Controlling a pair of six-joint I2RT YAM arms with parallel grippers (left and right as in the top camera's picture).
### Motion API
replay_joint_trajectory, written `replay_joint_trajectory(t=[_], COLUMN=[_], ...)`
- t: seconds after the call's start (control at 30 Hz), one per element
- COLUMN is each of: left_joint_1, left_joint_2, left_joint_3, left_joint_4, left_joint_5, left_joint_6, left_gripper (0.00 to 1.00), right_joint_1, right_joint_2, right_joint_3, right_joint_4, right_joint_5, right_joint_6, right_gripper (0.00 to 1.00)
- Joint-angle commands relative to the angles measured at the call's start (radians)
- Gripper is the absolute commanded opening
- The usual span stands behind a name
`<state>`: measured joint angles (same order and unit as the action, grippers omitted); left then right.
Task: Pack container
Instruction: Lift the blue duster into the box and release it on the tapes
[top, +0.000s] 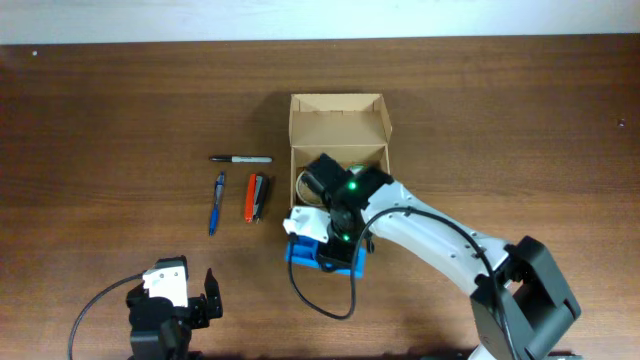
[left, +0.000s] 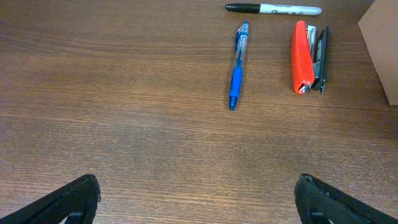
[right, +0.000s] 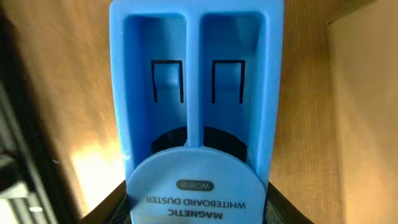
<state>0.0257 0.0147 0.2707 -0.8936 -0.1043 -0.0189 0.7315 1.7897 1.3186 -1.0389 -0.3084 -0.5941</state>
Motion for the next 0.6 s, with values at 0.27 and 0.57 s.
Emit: replay_joint_trajectory(t=[0.27,0.57], left_joint_1=[0.005,0.005], left_joint_2=[-0.009,-0.009], left_joint_3=[-0.007,-0.007], left_joint_4=[0.0,0.0], left_joint_5=[0.003,0.003], left_joint_6=[0.016,0.016], left_gripper=[1.0,1.0], right_joint_1=[0.008,-0.042], right_joint_2=[-0.016,-0.016], right_joint_3=[0.315,0.319], right_joint_4=[-0.117,-0.064], right_joint_5=[0.333,0.49], right_joint_6=[-0.095,-0.199], right_gripper=[0.36,0.36])
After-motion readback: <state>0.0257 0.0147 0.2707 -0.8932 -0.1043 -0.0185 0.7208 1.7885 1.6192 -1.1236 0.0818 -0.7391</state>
